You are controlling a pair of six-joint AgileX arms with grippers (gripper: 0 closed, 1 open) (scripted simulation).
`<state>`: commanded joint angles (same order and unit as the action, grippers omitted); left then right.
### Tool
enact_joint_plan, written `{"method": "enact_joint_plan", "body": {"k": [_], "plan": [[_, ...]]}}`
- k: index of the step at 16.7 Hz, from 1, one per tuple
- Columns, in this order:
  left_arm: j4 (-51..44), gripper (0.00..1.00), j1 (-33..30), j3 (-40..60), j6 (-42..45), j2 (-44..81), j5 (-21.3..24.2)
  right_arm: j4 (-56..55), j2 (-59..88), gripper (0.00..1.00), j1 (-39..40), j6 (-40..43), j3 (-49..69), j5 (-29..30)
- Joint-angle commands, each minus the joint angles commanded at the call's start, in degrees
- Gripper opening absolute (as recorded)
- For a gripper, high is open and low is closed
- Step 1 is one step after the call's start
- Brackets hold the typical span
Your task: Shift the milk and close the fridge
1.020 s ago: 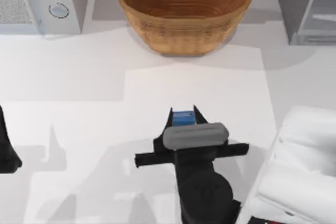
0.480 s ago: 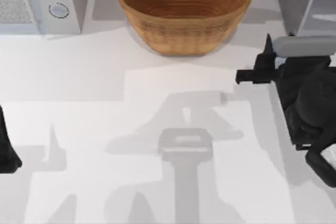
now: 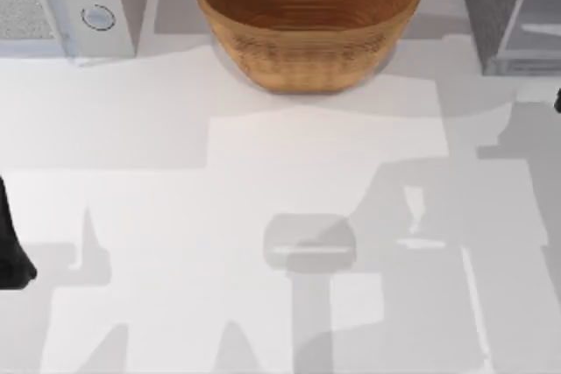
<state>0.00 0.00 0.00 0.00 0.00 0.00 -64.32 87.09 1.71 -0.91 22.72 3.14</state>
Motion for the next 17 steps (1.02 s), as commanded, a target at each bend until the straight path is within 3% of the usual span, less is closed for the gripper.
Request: {"method": "enact_joint_plan", "body": {"k": [9,17], "plan": [[0.0,1.00,0.0,0.0,0.0,0.0,0.0,0.8,3.4,0.00,-1.8,0.1,3.9,-1.9],[0.0,1.00,0.0,0.0,0.0,0.0,0.0,5.3,30.4,0.00,-9.1,0.7,34.2,-8.9]]}}
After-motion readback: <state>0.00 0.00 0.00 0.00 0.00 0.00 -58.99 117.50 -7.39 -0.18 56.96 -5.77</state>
